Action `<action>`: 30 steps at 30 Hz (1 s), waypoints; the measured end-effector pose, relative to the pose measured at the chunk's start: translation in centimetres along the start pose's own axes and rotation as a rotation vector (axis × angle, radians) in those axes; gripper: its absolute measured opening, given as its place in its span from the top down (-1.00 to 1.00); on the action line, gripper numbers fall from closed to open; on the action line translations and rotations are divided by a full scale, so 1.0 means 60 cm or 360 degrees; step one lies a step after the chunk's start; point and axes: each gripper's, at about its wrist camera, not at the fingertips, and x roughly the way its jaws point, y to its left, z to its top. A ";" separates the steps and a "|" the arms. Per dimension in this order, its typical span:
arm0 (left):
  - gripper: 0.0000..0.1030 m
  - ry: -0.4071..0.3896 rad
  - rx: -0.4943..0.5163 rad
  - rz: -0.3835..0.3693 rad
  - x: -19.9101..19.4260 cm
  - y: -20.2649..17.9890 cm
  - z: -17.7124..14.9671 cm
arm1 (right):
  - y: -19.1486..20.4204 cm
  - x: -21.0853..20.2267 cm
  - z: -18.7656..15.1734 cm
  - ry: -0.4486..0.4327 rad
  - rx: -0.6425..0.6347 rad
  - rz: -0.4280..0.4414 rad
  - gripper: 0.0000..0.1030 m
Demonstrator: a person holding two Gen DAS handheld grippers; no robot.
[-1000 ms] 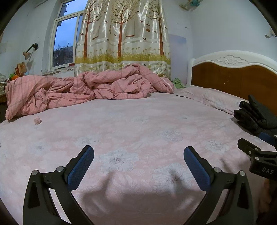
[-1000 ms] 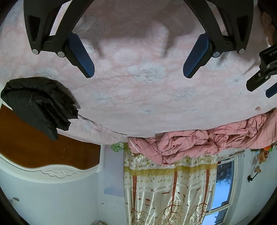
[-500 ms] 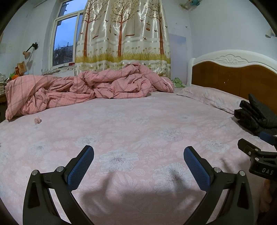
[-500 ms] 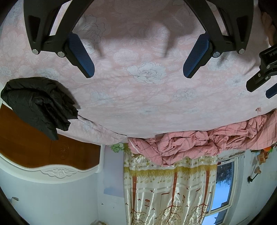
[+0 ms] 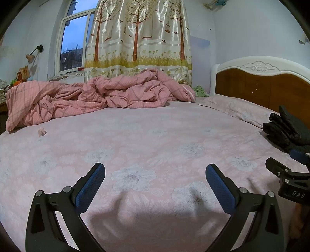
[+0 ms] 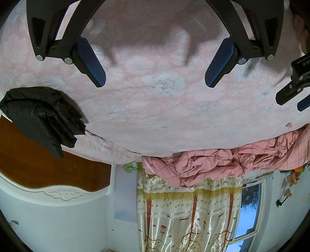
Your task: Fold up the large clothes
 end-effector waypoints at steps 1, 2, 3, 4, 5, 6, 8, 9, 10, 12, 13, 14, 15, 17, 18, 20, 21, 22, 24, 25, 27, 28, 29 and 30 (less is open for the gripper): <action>-1.00 0.0001 0.0002 0.0001 0.001 0.000 0.002 | 0.001 0.000 0.001 -0.0001 0.0001 -0.0002 -1.00; -1.00 0.0003 0.0002 0.0001 0.001 0.000 0.001 | 0.001 0.000 0.001 0.0000 0.0002 -0.0003 -1.00; -1.00 0.0004 0.0003 0.0001 0.001 0.000 0.001 | 0.000 0.000 0.000 0.0000 0.0003 -0.0001 -1.00; -1.00 0.0003 0.0003 0.0001 0.001 0.000 0.001 | 0.001 0.000 0.001 0.0000 0.0002 -0.0002 -1.00; -1.00 0.0003 0.0002 0.0001 0.001 0.000 0.001 | 0.001 0.000 0.001 0.0001 0.0002 -0.0002 -1.00; -1.00 0.0003 0.0001 0.0000 0.001 0.000 0.001 | 0.001 0.000 0.002 0.0000 0.0001 -0.0002 -1.00; -1.00 0.0005 -0.0001 -0.0001 0.001 0.000 0.001 | 0.001 0.000 0.002 0.0001 0.0000 -0.0001 -1.00; -1.00 0.0007 -0.0001 -0.0001 0.001 0.001 0.000 | 0.001 -0.001 0.001 0.0002 -0.0001 -0.0001 -1.00; -1.00 0.0005 -0.0001 0.0000 0.001 0.000 0.001 | 0.001 -0.001 0.000 0.0003 -0.0001 -0.0002 -1.00; -1.00 0.0004 -0.0001 0.0000 0.001 0.000 0.001 | -0.001 0.004 -0.003 0.0005 -0.0005 0.0004 -1.00; -1.00 0.0004 0.0000 0.0000 0.001 0.000 0.002 | -0.001 0.003 -0.003 0.0005 -0.0005 0.0004 -1.00; -1.00 0.0004 0.0000 0.0000 0.000 0.000 0.001 | -0.001 0.004 -0.001 0.0005 -0.0005 0.0002 -1.00; -1.00 0.0004 0.0001 0.0000 0.000 0.000 0.001 | -0.001 0.003 -0.002 0.0006 -0.0005 0.0003 -1.00; -1.00 0.0007 0.0001 0.0000 0.001 0.000 0.002 | -0.001 0.003 -0.001 0.0006 -0.0004 0.0002 -1.00; -1.00 0.0011 0.0000 0.0000 0.001 0.000 0.002 | -0.001 0.003 0.000 0.0005 -0.0005 0.0003 -1.00; -1.00 0.0017 -0.0005 -0.0001 0.004 0.000 -0.002 | -0.001 0.003 0.000 0.0006 -0.0005 0.0002 -1.00; -1.00 0.0017 -0.0008 -0.0001 0.004 0.000 -0.004 | -0.001 0.003 0.000 0.0006 -0.0006 0.0002 -1.00; -1.00 0.0017 -0.0011 -0.0001 0.004 0.000 -0.006 | -0.001 0.003 0.000 0.0005 -0.0006 0.0003 -1.00; -1.00 0.0020 -0.0008 0.0000 0.003 0.000 -0.008 | -0.002 0.005 -0.001 0.0006 -0.0008 0.0005 -1.00; -1.00 0.0021 -0.0008 0.0000 0.004 0.000 -0.006 | -0.002 0.005 -0.002 0.0007 -0.0008 0.0005 -1.00; -1.00 0.0024 -0.0009 0.0000 0.003 0.001 -0.007 | -0.002 0.005 -0.002 0.0008 -0.0009 0.0004 -1.00; -1.00 0.0026 -0.0011 -0.0001 0.002 0.001 -0.010 | -0.002 0.005 -0.001 0.0007 -0.0008 0.0005 -1.00; -1.00 0.0026 -0.0011 -0.0002 0.004 0.000 -0.009 | -0.002 0.005 -0.001 0.0007 -0.0008 0.0005 -1.00; -1.00 0.0027 -0.0012 -0.0002 0.003 0.000 -0.011 | -0.002 0.005 -0.002 0.0007 -0.0008 0.0005 -1.00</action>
